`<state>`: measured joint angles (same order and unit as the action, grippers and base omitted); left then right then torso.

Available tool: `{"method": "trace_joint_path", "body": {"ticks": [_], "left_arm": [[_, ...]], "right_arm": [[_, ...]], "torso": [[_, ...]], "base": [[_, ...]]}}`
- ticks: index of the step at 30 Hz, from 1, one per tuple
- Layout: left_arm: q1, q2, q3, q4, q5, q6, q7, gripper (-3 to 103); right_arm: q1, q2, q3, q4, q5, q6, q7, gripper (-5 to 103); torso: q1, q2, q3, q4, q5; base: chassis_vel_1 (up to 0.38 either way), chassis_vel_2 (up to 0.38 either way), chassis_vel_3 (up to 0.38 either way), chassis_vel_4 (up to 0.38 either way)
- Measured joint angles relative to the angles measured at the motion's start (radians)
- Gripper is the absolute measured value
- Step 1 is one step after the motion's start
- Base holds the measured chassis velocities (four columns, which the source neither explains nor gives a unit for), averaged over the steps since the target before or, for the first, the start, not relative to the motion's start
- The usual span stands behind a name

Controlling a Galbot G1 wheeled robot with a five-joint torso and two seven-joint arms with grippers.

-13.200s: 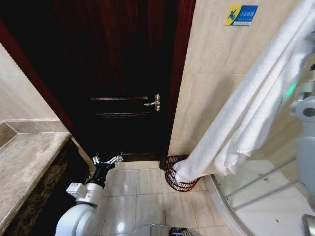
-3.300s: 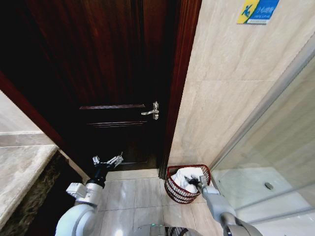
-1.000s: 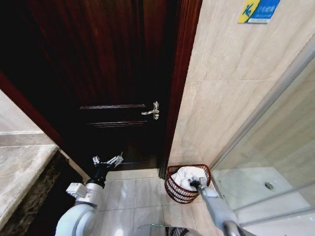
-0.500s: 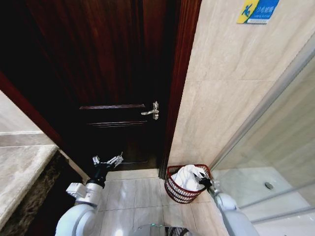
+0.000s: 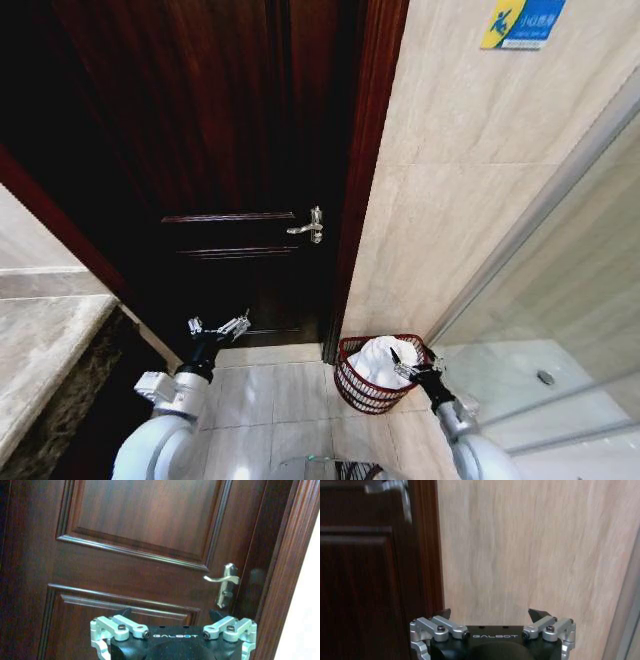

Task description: Discard the used towel into the hamper.

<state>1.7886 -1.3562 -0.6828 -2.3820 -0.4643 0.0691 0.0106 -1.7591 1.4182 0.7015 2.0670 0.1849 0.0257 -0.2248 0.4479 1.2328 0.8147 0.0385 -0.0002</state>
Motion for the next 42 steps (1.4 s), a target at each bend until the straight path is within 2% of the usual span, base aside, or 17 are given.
{"method": "trace_joint_path", "body": {"ticks": [3, 5, 10, 17, 28, 32, 35, 38, 42], "left_arm": [[0.000, 0.000, 0.000, 0.000, 0.000, 0.000, 0.000, 100], [0.000, 0.000, 0.000, 0.000, 0.000, 0.000, 0.000, 100], [0.000, 0.000, 0.000, 0.000, 0.000, 0.000, 0.000, 100], [0.000, 0.000, 0.000, 0.000, 0.000, 0.000, 0.000, 100], [0.000, 0.000, 0.000, 0.000, 0.000, 0.000, 0.000, 100], [0.000, 0.000, 0.000, 0.000, 0.000, 0.000, 0.000, 100], [0.000, 0.000, 0.000, 0.000, 0.000, 0.000, 0.000, 100], [0.000, 0.000, 0.000, 0.000, 0.000, 0.000, 0.000, 100], [0.000, 0.000, 0.000, 0.000, 0.000, 0.000, 0.000, 100]], "right_arm": [[-0.019, 0.033, 0.011, 0.052, -0.013, 0.001, 0.012, 100], [-0.038, 0.093, 0.035, 0.125, -0.042, 0.001, 0.026, 100], [-0.067, 0.119, 0.050, 0.229, -0.075, 0.004, 0.035, 100], [-0.106, 0.141, 0.082, 0.353, -0.062, -0.002, 0.039, 100], [-0.124, 0.154, 0.112, 0.390, -0.019, 0.034, 0.040, 100], [-0.128, 0.155, 0.100, 0.391, -0.023, 0.062, 0.059, 100], [-0.127, 0.158, 0.049, 0.373, -0.080, 0.093, 0.124, 100], [-0.118, 0.168, 0.026, 0.350, -0.120, 0.109, 0.146, 100], [-0.121, 0.147, 0.043, 0.333, -0.087, 0.112, 0.150, 100]], "torso": [[0.000, 0.000, 0.000, 0.0001, 0.0001], [0.000, 0.000, 0.000, -0.0001, 0.0002], [0.000, 0.000, 0.000, 0.0000, 0.0000], [0.000, 0.000, 0.000, 0.0000, 0.0000], [0.000, 0.000, 0.000, 0.0000, 0.0002], [0.000, 0.000, 0.000, 0.0000, 0.0001], [0.000, 0.000, 0.000, 0.0001, 0.0002], [0.000, 0.000, 0.000, 0.0000, 0.0003], [0.000, 0.000, 0.000, 0.0000, 0.0001]], "base": [[0.000, 0.000, 0.000, 0.000], [0.000, 0.000, 0.000, 0.000], [0.000, 0.000, 0.000, 0.000], [0.000, 0.000, 0.000, 0.000], [0.000, 0.000, 0.000, 0.000], [0.000, 0.000, 0.000, 0.000], [0.000, 0.000, 0.000, 0.000], [0.000, 0.000, 0.000, 0.000], [0.000, 0.000, 0.000, 0.000]]}}
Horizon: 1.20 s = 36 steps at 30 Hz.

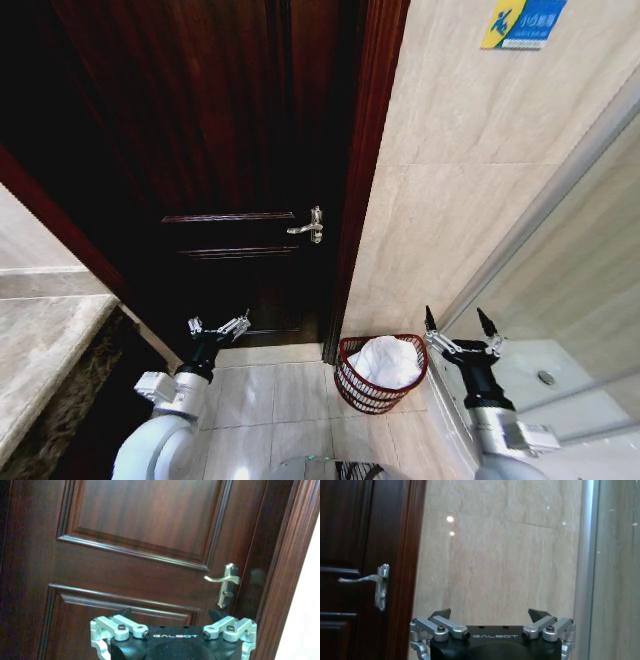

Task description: Discard the used towel into the hamper.

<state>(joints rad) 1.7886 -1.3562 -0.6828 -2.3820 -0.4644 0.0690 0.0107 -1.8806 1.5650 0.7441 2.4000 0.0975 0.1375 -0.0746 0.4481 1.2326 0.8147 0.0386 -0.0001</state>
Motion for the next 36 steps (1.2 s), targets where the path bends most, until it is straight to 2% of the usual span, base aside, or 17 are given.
{"method": "trace_joint_path", "body": {"ticks": [6, 29, 36], "left_arm": [[0.000, 0.000, 0.000, 0.000, 0.000, 0.000, 0.000, 100], [0.000, 0.000, 0.000, 0.000, 0.000, 0.000, 0.000, 100], [0.000, 0.000, 0.000, 0.000, 0.000, 0.000, 0.000, 100]], "right_arm": [[-0.002, -0.033, 0.025, -0.024, 0.061, 0.001, 0.002, 100], [0.005, -0.032, -0.011, -0.054, 0.049, 0.018, -0.009, 100], [0.010, -0.029, -0.016, -0.100, 0.036, 0.043, -0.009, 100]], "torso": [[0.000, 0.000, 0.000, 0.0000, 0.0001], [0.000, 0.000, 0.000, 0.0000, 0.0001], [0.000, 0.000, 0.000, 0.0000, 0.0001]], "base": [[0.000, 0.000, 0.000, 0.000], [0.000, 0.000, 0.000, 0.000], [0.000, 0.000, 0.000, 0.000]]}}
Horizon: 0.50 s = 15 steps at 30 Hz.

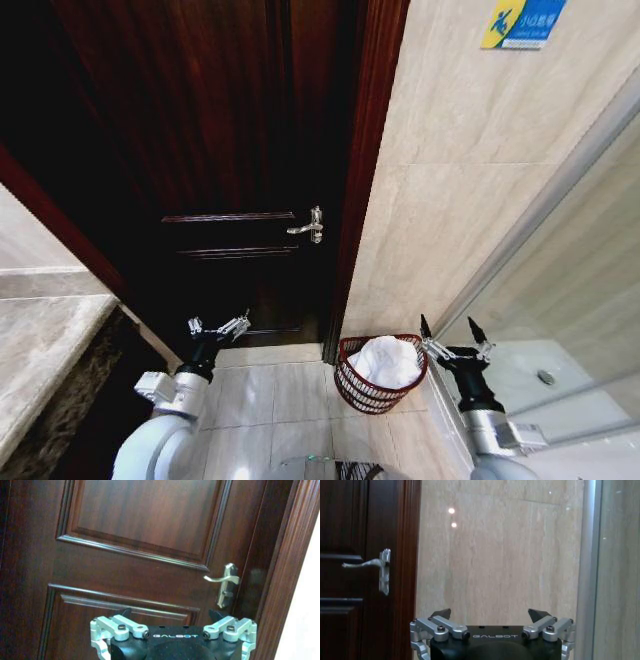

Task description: Discard the used towel into the hamper.

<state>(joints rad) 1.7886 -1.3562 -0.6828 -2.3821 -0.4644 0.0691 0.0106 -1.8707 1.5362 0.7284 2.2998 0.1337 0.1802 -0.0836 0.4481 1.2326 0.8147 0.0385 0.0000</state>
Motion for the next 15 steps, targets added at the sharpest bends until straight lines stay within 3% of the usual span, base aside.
{"method": "trace_joint_path", "body": {"ticks": [15], "left_arm": [[0.000, 0.000, 0.000, 0.000, 0.000, 0.000, 0.000, 100]], "right_arm": [[-0.005, -0.003, -0.006, -0.031, -0.017, 0.013, 0.022, 100]], "torso": [[0.000, 0.000, 0.000, 0.0000, 0.0000]], "base": [[0.000, 0.000, 0.000, 0.000]]}}
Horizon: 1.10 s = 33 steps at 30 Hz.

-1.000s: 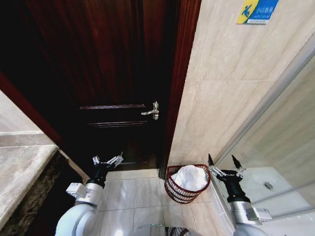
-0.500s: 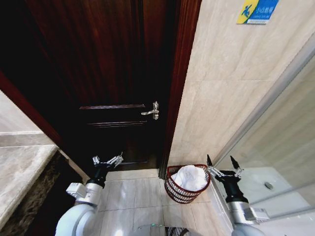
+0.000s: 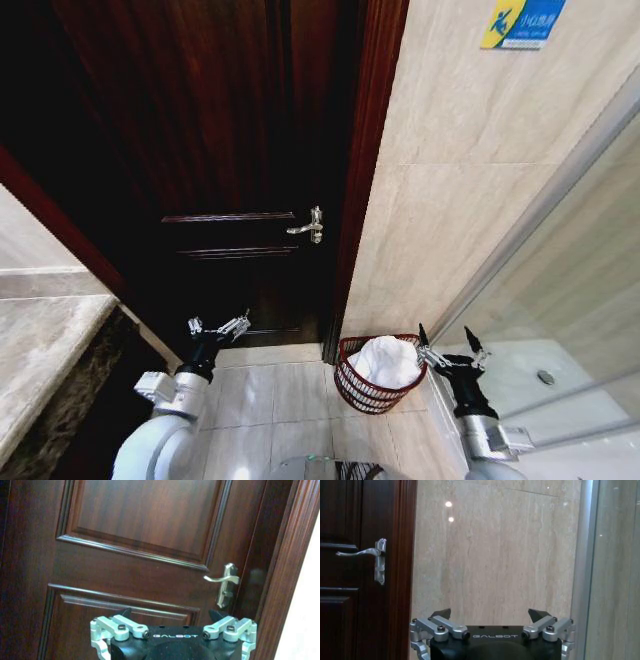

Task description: Discard the used towel into the hamper.

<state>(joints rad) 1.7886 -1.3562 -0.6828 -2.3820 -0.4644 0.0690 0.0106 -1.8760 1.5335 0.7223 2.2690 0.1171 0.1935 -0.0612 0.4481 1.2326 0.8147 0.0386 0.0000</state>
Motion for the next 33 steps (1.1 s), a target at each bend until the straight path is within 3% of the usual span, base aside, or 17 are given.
{"method": "trace_joint_path", "body": {"ticks": [33], "left_arm": [[0.000, 0.000, 0.000, 0.000, 0.000, 0.000, 0.000, 100]], "right_arm": [[0.000, 0.000, 0.001, 0.003, 0.000, -0.003, 0.001, 100]], "torso": [[0.000, 0.000, 0.000, 0.0000, -0.0001]], "base": [[0.014, 0.013, 0.011, 0.013]]}}
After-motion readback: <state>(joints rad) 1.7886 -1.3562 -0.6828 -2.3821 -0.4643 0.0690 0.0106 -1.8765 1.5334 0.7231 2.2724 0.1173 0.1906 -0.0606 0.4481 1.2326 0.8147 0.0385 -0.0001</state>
